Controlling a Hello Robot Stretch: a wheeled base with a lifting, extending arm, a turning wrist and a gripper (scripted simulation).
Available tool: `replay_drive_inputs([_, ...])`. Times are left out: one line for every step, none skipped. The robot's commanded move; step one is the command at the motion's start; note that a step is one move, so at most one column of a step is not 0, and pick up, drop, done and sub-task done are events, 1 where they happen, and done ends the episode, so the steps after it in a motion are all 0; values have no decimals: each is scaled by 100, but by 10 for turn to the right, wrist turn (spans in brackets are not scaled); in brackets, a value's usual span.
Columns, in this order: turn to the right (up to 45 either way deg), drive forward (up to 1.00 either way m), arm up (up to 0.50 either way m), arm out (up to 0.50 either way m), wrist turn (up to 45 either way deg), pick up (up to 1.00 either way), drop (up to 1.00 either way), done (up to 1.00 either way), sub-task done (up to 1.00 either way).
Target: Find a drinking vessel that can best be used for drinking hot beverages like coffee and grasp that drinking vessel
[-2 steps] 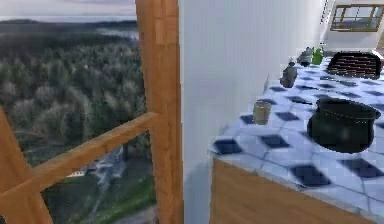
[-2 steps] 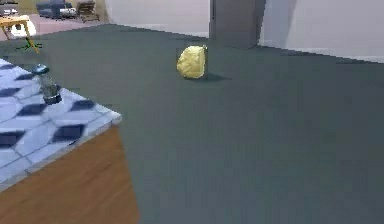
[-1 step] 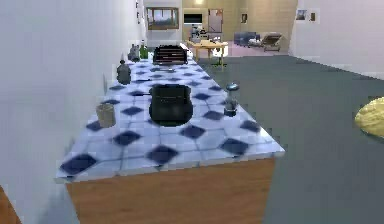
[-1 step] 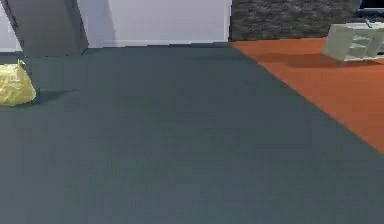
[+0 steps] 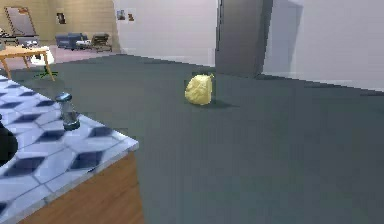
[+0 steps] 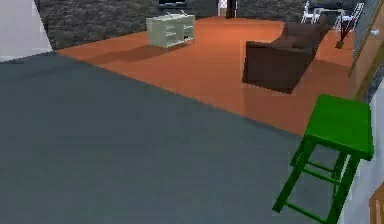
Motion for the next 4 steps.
replay_drive_inputs([240, 0, 0, 0, 0, 0, 0, 0, 0])
replay_drive_inputs([0, 25, 0, 0, 0, 0, 0, 0, 0])
replay_drive_inputs([-450, 0, 0, 0, 0, 0, 0, 0, 0])
replay_drive_inputs([-240, 0, 0, 0, 0, 0, 0, 0, 0])
